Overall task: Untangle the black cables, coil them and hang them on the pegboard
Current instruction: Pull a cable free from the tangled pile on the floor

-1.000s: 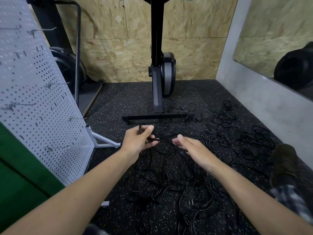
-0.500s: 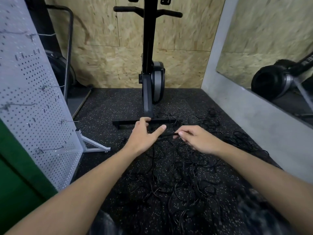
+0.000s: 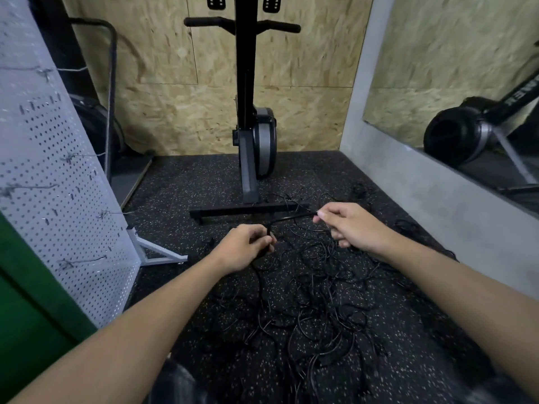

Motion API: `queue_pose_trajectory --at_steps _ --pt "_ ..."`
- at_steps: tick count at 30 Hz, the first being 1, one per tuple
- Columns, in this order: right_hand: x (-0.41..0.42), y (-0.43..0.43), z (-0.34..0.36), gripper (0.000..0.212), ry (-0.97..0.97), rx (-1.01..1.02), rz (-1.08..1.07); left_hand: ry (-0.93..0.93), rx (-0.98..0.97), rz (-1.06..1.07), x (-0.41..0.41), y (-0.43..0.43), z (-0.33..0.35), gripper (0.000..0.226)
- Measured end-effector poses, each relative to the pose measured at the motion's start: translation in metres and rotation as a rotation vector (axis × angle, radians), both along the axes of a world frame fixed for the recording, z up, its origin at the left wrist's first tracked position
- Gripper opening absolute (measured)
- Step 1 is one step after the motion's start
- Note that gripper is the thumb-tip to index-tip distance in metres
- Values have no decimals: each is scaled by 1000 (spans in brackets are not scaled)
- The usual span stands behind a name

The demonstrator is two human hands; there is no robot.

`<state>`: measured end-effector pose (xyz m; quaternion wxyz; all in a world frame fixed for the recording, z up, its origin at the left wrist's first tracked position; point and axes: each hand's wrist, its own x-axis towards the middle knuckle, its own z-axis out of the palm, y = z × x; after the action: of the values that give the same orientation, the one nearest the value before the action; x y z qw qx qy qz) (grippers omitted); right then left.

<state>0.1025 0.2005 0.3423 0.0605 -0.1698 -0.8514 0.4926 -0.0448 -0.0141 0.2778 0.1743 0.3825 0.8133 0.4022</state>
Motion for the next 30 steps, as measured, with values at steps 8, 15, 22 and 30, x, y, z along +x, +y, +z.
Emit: queue_pose_trajectory --at_steps 8,15,22,30 --pt "3 2 -17 28 197 27 -66 -271 465 267 21 24 42 15" --pt "-15 18 -34 26 164 197 63 -333 547 359 1 48 49 16" --pt "-34 27 -68 56 119 50 185 -501 649 390 -10 91 50 15" --pt "-52 33 -71 18 191 105 117 -737 800 389 -20 107 41 18"
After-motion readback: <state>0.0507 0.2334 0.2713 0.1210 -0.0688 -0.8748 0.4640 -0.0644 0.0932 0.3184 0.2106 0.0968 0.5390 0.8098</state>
